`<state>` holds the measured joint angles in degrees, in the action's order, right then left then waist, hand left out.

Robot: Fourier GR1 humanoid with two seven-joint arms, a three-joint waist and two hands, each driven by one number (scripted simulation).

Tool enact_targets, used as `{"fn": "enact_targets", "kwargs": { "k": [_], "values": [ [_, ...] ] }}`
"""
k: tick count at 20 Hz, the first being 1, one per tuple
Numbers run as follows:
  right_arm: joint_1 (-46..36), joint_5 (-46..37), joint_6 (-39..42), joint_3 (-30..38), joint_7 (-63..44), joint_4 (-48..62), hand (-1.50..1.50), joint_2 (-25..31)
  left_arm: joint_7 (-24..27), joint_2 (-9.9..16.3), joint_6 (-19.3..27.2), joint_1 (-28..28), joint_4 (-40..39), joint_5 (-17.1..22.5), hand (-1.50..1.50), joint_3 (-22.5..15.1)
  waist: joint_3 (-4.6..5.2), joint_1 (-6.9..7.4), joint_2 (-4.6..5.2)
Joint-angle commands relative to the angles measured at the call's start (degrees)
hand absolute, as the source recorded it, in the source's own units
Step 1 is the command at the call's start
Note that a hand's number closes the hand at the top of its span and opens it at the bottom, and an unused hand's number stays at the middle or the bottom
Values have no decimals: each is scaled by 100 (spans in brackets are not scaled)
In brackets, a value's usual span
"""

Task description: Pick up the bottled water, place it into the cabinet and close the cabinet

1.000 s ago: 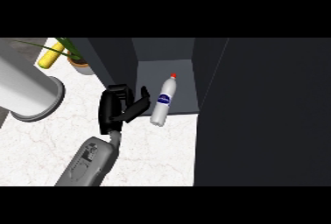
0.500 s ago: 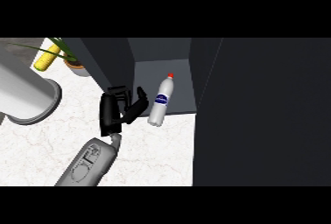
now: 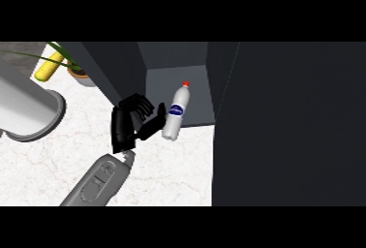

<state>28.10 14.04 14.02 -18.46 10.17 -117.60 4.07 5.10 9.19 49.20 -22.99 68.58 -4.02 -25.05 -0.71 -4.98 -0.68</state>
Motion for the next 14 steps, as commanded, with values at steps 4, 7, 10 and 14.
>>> {"fn": "enact_targets", "kwargs": {
  "k": [4, 7, 10, 14],
  "values": [
    [-20, 45, 26, 69, -9, -7, -150, 51, -592, 159, -413, -1485, -1383, 127, -150, 565, 74, -160, 244],
    [15, 137, 90, 217, 175, 75, -150, 73, -717, 244, -590, -1676, -1613, 314, -150, 692, 73, -125, 240],
    [113, 54, 137, 19, 133, 18, -150, 98, -703, 156, -262, -1715, -1808, 164, -150, 601, 76, -175, 249],
    [124, 25, 119, 58, 206, 125, -150, 85, -638, 40, -461, -1908, -1785, 372, -150, 585, 77, -63, 221]
  ]
}}
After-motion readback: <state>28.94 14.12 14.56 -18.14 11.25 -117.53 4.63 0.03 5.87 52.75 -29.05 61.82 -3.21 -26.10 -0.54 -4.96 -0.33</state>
